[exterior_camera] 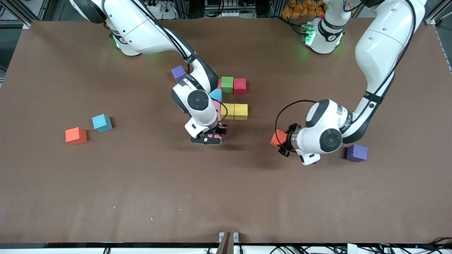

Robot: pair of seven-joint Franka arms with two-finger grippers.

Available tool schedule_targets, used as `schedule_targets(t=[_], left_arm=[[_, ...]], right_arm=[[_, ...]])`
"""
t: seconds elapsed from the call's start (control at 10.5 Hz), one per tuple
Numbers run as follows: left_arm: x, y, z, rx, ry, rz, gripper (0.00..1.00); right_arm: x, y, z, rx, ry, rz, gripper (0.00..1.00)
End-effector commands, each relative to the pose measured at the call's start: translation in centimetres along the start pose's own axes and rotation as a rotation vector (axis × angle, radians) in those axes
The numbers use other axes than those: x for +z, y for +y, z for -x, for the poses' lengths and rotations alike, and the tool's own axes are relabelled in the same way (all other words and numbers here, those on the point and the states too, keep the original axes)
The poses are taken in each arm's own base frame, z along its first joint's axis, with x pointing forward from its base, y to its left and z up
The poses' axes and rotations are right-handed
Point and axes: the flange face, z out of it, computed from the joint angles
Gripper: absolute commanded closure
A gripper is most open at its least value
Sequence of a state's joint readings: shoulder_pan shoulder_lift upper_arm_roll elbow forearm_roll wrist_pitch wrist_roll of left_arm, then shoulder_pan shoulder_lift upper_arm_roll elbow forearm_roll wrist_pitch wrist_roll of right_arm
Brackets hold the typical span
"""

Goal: Arrange 11 blocks into digit 3
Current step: 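Carry the orange cube toward the row with the left gripper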

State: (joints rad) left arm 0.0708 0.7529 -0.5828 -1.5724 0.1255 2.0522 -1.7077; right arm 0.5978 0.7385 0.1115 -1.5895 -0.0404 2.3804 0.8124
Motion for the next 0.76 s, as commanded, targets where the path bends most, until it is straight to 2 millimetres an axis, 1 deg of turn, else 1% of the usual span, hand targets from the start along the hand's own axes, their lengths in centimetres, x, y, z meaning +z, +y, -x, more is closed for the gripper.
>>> schedule_targets(t=[0.0, 0.1, 0.19, 0.29, 0.38, 0.48, 0.57, 0.67], left_arm=[[0.1, 1.2, 1.8, -0.113, -0.011, 0.026, 0.89], [0.4, 1.8, 2.5, -0.176, -0.019, 0.046, 0.89], [0.3, 2.2, 3.1, -0.27, -0.026, 0.064, 0.89], [0.7, 2.2, 4.1, -0.292, -0.026, 0.065, 0.89], [0.9, 2.2, 4.4, -0.294, -0.022, 0.069, 0.89], [0.9, 2.3, 4.6, -0.31, -0.024, 0.075, 0.89], [0.9, 2.5, 5.4, -0.326, -0.031, 0.095, 0.9], [1.2, 2.5, 6.8, -0.322, -0.03, 0.104, 0.89]], right_arm=[[0.7, 1.1, 0.6, 0.02, -0.014, 0.025, 0.0], [0.0, 1.3, 0.1, 0.017, -0.006, 0.017, 0.0], [-1.3, 1.8, -0.8, 0.02, 0.007, 0.008, 0.0], [-2.6, 2.4, -1.7, 0.021, 0.01, 0.005, 0.0], [-2.8, 2.6, -1.8, 0.02, 0.005, 0.009, 0.0], [-2.5, 2.5, -1.6, 0.023, 0.002, 0.012, 0.0], [-2.7, 2.5, -1.7, 0.023, 0.003, 0.01, 0.0], [-2.8, 2.4, -1.7, 0.032, 0.002, 0.004, 0.0]])
